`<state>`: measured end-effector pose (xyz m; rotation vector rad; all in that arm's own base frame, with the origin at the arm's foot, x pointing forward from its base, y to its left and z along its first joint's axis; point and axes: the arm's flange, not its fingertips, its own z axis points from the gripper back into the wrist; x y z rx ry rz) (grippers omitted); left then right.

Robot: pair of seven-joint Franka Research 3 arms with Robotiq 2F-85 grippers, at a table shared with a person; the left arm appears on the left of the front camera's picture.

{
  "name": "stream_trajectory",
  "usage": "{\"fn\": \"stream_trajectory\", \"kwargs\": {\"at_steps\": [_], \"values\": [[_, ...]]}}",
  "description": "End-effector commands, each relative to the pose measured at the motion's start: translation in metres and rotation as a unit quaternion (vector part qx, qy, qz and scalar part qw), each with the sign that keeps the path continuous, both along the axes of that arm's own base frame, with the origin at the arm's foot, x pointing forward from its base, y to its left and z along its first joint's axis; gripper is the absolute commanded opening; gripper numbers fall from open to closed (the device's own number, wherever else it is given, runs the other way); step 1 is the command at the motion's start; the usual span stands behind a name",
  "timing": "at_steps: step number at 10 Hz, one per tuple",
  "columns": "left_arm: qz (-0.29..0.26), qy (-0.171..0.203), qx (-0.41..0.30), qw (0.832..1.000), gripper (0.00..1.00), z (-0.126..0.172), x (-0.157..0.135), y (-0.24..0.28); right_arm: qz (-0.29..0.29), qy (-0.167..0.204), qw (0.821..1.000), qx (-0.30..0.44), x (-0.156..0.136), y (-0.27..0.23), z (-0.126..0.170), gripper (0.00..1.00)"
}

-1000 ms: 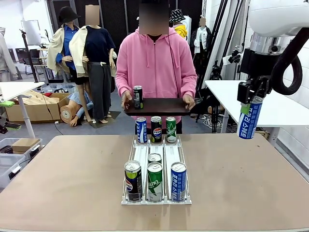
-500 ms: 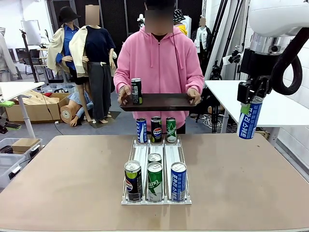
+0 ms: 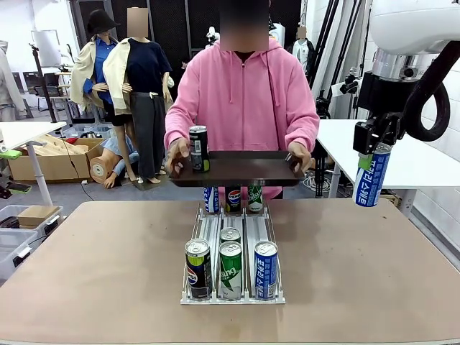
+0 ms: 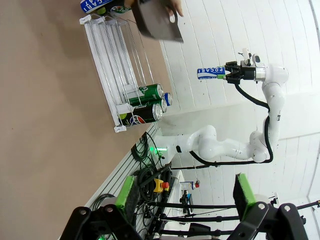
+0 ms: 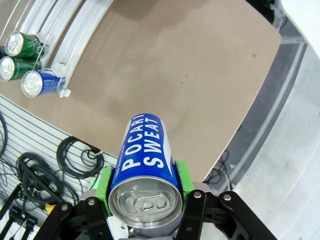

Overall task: Retrieve and hand over the desired beverage to the person.
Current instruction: Place the picked can on the Handle tray extended by the person.

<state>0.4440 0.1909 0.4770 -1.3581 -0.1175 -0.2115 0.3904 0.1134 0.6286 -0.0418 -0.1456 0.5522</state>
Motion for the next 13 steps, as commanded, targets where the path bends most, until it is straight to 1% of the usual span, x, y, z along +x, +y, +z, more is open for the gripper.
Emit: {"fn": "stream_trajectory", "kwargs": {"at_steps": [1, 5, 6, 7, 10, 13], "values": [[0.006, -0.002, 0.006, 1.000, 1.00, 0.000, -0.004, -0.003, -0.002, -0.004, 1.000, 0.000, 0.001, 0.002, 0.005, 0.19], [0.006, -0.002, 0.006, 1.000, 1.00, 0.000, -0.004, -0.003, -0.002, -0.004, 1.000, 0.000, 0.001, 0.002, 0.005, 0.19], [0.006, -0.002, 0.006, 1.000, 1.00, 0.000, -0.004, -0.003, 0.000, 0.000, 1.000, 0.000, 0.000, 0.000, 0.000, 0.19], [0.006, -0.002, 0.006, 1.000, 1.00, 0.000, -0.004, -0.003, 0.004, -0.004, 1.000, 0.010, 0.002, 0.006, 0.004, 0.19], [0.006, -0.002, 0.006, 1.000, 1.00, 0.000, -0.004, -0.003, 0.030, -0.007, 1.000, 0.004, 0.013, 0.040, 0.021, 0.19], [0.006, -0.002, 0.006, 1.000, 1.00, 0.000, -0.004, -0.003, 0.077, 0.005, 0.997, -0.004, 0.042, 0.090, 0.033, 0.19]]}}
